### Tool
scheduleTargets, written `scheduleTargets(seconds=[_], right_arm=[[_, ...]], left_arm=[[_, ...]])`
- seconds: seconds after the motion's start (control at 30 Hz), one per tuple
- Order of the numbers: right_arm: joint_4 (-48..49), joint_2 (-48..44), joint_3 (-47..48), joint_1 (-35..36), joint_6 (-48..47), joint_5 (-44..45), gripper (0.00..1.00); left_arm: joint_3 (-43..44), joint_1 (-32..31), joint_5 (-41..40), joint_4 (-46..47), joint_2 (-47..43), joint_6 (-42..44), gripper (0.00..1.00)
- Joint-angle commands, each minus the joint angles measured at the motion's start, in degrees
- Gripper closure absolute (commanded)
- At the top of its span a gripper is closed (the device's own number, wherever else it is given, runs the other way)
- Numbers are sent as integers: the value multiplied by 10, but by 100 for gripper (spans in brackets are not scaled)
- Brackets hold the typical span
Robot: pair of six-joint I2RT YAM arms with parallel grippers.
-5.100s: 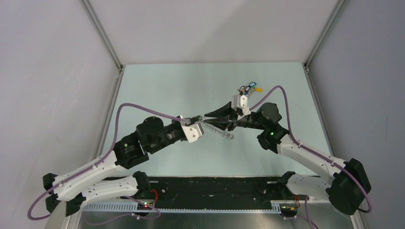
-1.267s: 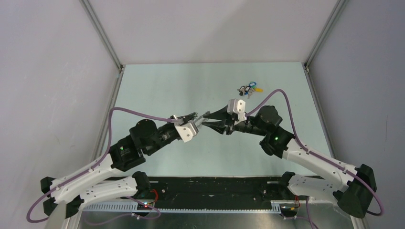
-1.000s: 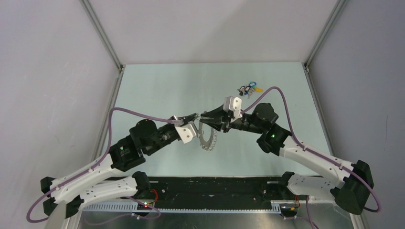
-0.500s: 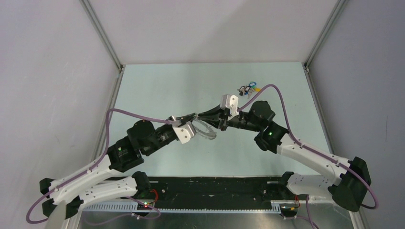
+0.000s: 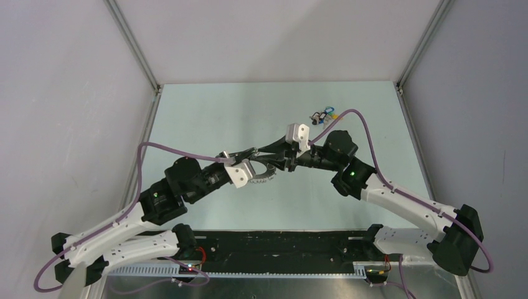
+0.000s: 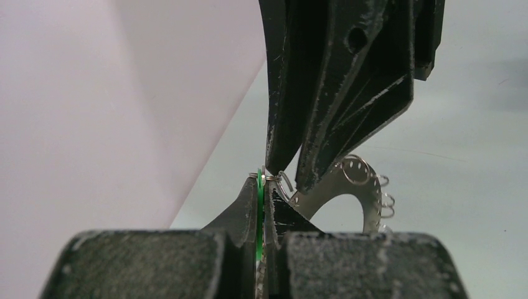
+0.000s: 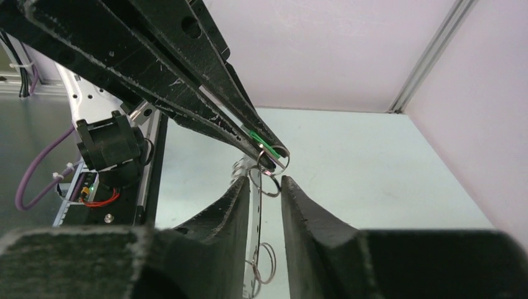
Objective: Remove the keys from the keyring
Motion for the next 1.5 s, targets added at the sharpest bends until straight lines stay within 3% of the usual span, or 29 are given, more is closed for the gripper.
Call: scheduleTargets(seconds=[0.0, 0.3, 0.37, 0.43, 0.77, 1.47], right_arm=[[3, -2, 25, 4, 2, -7, 68], [2, 3, 36, 4, 3, -11, 69], [0, 5, 39, 4, 4, -15, 73], [-2, 7, 41, 4, 5, -21, 83], [-31, 5, 41, 4, -4, -42, 100], [18, -62, 41, -8, 71, 2, 100]], left_arm=[[0, 1, 10, 34, -14, 8, 100], [-1, 1, 16, 33, -15, 8, 100], [-1, 1, 16, 34, -15, 7, 100], [-1, 1, 14, 33, -15, 8, 100], [-2, 1, 11, 33, -18, 8, 100], [-2, 1, 11, 33, -8, 8, 100]])
